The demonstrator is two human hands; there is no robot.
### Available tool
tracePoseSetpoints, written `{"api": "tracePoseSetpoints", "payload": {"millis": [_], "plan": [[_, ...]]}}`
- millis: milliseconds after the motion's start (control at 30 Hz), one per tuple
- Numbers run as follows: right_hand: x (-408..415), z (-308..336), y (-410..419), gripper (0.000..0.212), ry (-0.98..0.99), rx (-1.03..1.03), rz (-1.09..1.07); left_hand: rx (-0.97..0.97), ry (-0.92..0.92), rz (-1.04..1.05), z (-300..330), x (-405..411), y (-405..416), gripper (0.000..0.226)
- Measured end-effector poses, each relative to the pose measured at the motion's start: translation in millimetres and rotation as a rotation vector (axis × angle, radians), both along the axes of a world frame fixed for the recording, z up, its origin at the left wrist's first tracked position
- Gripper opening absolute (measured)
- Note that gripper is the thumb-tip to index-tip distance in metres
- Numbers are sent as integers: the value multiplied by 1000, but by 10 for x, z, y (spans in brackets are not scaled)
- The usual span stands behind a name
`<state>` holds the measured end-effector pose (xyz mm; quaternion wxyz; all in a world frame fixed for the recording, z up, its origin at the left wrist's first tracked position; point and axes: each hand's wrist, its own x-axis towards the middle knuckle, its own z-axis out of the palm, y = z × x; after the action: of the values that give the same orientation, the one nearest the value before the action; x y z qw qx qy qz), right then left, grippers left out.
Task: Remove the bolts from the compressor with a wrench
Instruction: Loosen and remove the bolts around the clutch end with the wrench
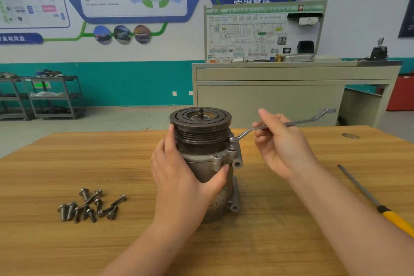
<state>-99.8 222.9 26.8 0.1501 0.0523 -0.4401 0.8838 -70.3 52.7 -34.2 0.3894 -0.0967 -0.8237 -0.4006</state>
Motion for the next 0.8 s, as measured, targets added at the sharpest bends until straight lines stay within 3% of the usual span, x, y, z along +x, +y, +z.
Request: {"api": "tracePoseSetpoints", "payload": {"millis": [100,200,333,567,633,733,767,800], "plan": [[26,86,51,39,167,68,-121,-4,0,-18,-7,6,-19,116],[181,76,11,38,333,308,-349,-4,19,-5,-13,-15,-22,115],[316,-28,-182,36,387,505,-511,-3,20,7,-26,-18,-16,116],[488,-154,-380,39,465,593,-675,0,31,9,-25,-26,-17,116],[393,-194,-464,40,419,661,-660,0,41,16,-38,-36,-15,117],[173,-172,-589,38,-67,555,-376,10,30,8,-42,-43,-17,117],[206,-186,-586,38,-74,540,-392,11,29,5,-40,-41,-16,117],[296,-189,-546,38,39,519,-463,9,31,3,-36,-39,-13,117]]}}
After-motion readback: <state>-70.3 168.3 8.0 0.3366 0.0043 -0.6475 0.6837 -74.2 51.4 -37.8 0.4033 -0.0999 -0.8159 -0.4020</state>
